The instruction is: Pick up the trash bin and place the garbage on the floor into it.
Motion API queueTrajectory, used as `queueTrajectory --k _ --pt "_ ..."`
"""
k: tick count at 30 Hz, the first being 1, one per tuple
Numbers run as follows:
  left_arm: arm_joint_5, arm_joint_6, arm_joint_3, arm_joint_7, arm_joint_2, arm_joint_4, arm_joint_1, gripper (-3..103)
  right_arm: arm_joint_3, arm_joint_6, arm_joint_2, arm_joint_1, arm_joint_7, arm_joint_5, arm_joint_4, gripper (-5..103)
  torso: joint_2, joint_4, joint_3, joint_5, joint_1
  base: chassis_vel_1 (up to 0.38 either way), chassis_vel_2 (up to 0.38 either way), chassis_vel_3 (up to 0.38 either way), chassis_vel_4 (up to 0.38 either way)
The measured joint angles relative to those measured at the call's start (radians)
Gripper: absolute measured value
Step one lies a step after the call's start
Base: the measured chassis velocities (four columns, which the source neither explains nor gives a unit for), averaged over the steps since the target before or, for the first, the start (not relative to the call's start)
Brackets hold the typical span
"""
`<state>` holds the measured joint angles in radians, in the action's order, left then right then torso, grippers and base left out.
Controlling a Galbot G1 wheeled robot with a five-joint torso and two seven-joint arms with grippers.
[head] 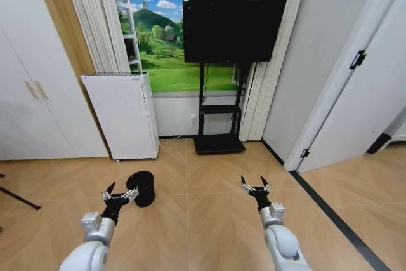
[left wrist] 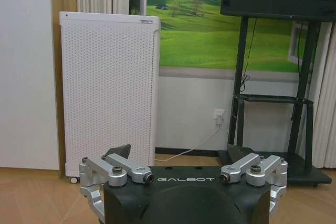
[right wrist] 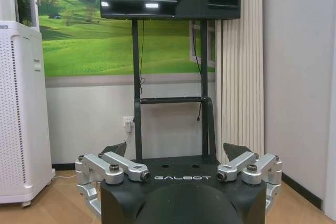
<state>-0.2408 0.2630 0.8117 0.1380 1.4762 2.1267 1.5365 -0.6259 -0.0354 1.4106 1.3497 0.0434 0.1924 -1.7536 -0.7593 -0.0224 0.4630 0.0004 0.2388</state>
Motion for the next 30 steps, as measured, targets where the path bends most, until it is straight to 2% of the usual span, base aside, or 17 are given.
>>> queueTrajectory --k 11,14,16,24,30 --pt "0.016 -0.024 -0.01 -0.015 0.01 -0.016 0.004 100 0.015 -0.017 -0.001 -0.001 0.024 0.063 0.028 100 0.0 0.0001 -0.001 -0.0002 -0.001 0.328 -0.333 -0.333 0.328" --pt "0.015 -0.026 -0.013 -0.025 0.012 -0.02 0.004 100 0.015 -0.008 -0.001 -0.003 0.025 0.071 0.03 100 0.0 0.0012 -0.001 -0.0006 -0.001 0.186 -0.136 -0.166 0.2" --pt "0.014 -0.03 -0.019 -0.025 0.012 -0.023 0.005 100 0.011 -0.007 -0.003 -0.003 0.026 0.071 0.032 100 0.0 -0.0006 -0.001 -0.0001 -0.001 0.062 -0.056 -0.126 0.033" --pt "0.007 -0.041 -0.028 -0.034 0.012 -0.03 -0.001 100 0.002 -0.007 -0.004 -0.001 0.018 0.063 0.03 100 0.001 0.0006 0.0 -0.0006 0.001 -0.048 0.015 0.029 -0.033" --pt "0.021 -0.052 -0.027 -0.031 0.012 -0.03 -0.001 100 -0.005 0.008 -0.009 0.006 0.014 0.03 0.016 100 0.001 0.0001 -0.001 -0.0005 0.0 -0.013 0.022 0.011 -0.015"
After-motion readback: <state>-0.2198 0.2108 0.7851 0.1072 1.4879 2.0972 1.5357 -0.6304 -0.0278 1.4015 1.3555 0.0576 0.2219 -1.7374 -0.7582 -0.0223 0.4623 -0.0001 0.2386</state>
